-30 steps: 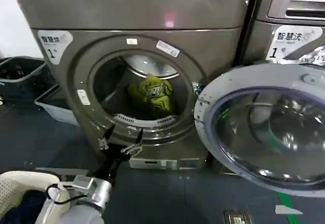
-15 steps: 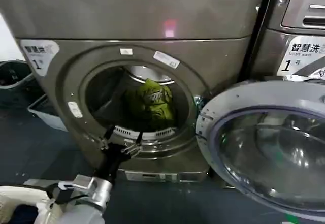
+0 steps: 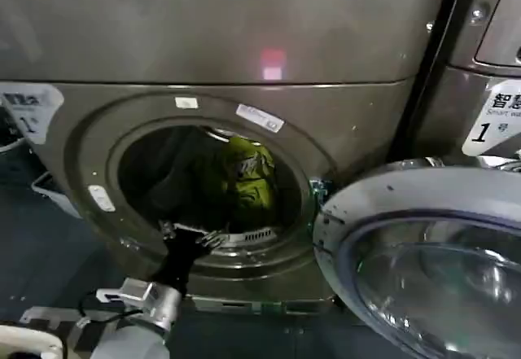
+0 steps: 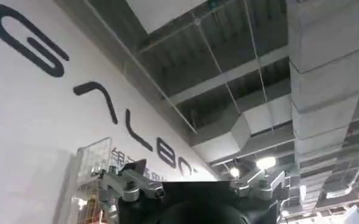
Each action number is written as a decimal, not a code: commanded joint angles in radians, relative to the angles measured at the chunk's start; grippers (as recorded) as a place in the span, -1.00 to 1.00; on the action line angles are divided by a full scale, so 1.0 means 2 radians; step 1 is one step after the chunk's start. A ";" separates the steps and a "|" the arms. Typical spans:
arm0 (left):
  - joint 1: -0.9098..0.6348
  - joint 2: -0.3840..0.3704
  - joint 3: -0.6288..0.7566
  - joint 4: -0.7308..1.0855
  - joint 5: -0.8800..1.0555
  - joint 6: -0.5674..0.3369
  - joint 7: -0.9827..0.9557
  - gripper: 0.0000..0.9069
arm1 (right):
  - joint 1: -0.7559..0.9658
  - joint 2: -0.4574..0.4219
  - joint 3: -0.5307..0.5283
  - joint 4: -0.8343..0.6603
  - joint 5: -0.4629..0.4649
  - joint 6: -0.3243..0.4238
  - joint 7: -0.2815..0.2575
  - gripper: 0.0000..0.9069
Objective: Grasp the clothes from the dryer.
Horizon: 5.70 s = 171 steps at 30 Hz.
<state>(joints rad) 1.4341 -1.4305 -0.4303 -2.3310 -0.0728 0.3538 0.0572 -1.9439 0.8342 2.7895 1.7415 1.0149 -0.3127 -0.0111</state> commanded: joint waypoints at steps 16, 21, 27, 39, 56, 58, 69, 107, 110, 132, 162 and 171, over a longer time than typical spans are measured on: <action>-0.219 0.000 0.023 0.214 -0.018 -0.057 -0.007 1.00 | 0.001 0.005 -0.001 0.020 -0.038 -0.018 -0.023 1.00; -0.332 -0.018 0.023 0.337 -0.021 -0.061 -0.013 1.00 | -0.009 0.002 0.013 0.016 -0.054 -0.021 -0.024 1.00; -0.414 -0.035 0.024 0.452 -0.016 -0.066 -0.012 1.00 | -0.009 0.001 0.018 0.010 -0.057 -0.018 -0.029 1.00; -0.569 -0.048 0.035 0.711 0.033 -0.105 0.013 1.00 | -0.004 0.005 0.022 -0.001 -0.055 -0.011 -0.032 1.00; -0.747 -0.005 0.203 0.988 0.265 -0.200 0.454 1.00 | -0.013 0.013 0.035 -0.012 -0.053 -0.008 -0.040 1.00; -0.761 -0.002 0.225 1.000 0.308 -0.213 0.470 1.00 | -0.013 0.015 0.035 -0.011 -0.053 -0.008 -0.040 1.00; -0.784 -0.013 0.235 1.012 0.450 -0.178 0.402 1.00 | -0.011 0.018 0.032 -0.005 -0.053 -0.008 -0.041 1.00; -0.759 -0.029 0.218 1.043 0.417 -0.190 0.438 -1.00 | 0.000 0.025 0.018 0.000 -0.056 -0.003 -0.042 1.00; -0.748 -0.024 0.179 1.010 0.349 -0.177 0.403 -1.00 | 0.002 0.024 0.016 0.000 -0.056 -0.003 -0.041 1.00; -0.499 -0.029 0.061 0.618 -0.035 -0.236 -0.019 -1.00 | 0.033 0.021 -0.015 0.008 -0.067 0.018 -0.041 1.00; -0.422 -0.032 0.060 0.520 0.000 -0.251 -0.092 -1.00 | 0.012 0.026 0.008 0.003 -0.074 0.029 -0.034 1.00; -0.426 -0.031 0.062 0.523 -0.002 -0.244 -0.083 -1.00 | 0.012 0.029 0.010 -0.001 -0.078 0.025 -0.037 1.00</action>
<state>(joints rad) 0.5781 -1.4924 -0.3065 -1.2789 -0.0759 -0.1387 -0.1157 -1.9180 0.8925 2.8033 1.7400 0.8611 -0.2551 -0.0828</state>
